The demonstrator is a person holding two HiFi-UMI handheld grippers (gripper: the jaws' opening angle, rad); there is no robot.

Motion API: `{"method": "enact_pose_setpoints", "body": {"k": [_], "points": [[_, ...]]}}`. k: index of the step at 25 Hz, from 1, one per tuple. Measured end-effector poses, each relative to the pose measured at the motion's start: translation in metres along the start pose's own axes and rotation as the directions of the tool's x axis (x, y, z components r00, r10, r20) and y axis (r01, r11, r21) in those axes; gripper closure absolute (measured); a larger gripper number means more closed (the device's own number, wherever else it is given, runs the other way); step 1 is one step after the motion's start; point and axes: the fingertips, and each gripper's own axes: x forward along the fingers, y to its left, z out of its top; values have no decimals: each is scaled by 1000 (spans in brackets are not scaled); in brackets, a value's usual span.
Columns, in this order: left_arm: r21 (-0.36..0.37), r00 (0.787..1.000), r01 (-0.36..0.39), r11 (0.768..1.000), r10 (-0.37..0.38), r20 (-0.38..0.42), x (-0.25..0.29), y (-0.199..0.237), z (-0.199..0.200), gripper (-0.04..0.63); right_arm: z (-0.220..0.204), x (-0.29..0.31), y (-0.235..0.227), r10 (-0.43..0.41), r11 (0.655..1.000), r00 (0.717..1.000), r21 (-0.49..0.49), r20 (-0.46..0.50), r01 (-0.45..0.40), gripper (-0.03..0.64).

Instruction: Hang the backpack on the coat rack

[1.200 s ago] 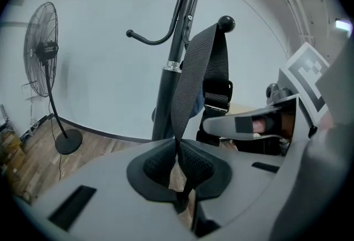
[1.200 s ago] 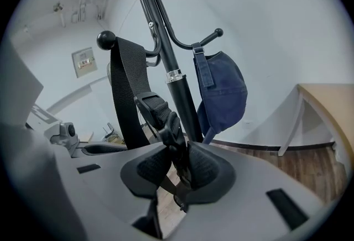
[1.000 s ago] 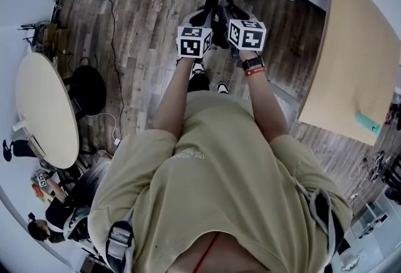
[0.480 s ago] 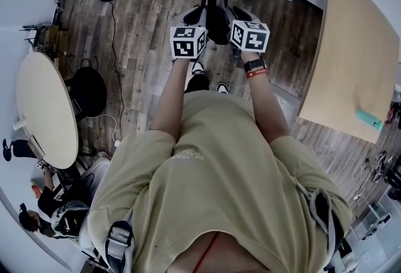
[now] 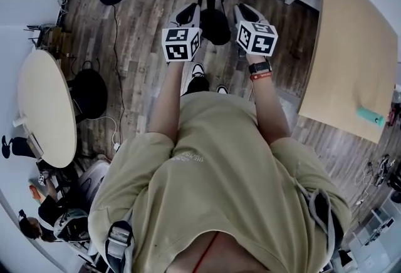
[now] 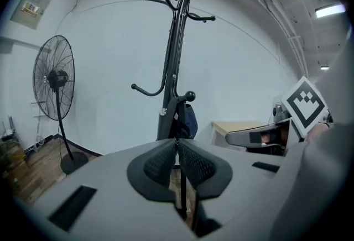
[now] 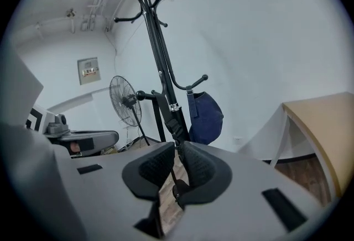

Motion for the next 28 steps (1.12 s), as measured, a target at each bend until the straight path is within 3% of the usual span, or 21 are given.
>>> {"method": "enact_pose_setpoints", "body": {"k": [7,22,28], "points": [[17,996,-44,999,43,77,-46,-19,20,561,24,-58,-1,-14,996,995,-86,97,22,578],[39,974,-67,997,56,220,-115,-65,54,562,46,-147,6,10,993,972,-117,234,18,601],[36,969,-74,997,63,239,-128,-74,54,563,52,-164,12,21,991,962,-130,271,15,601]]}}
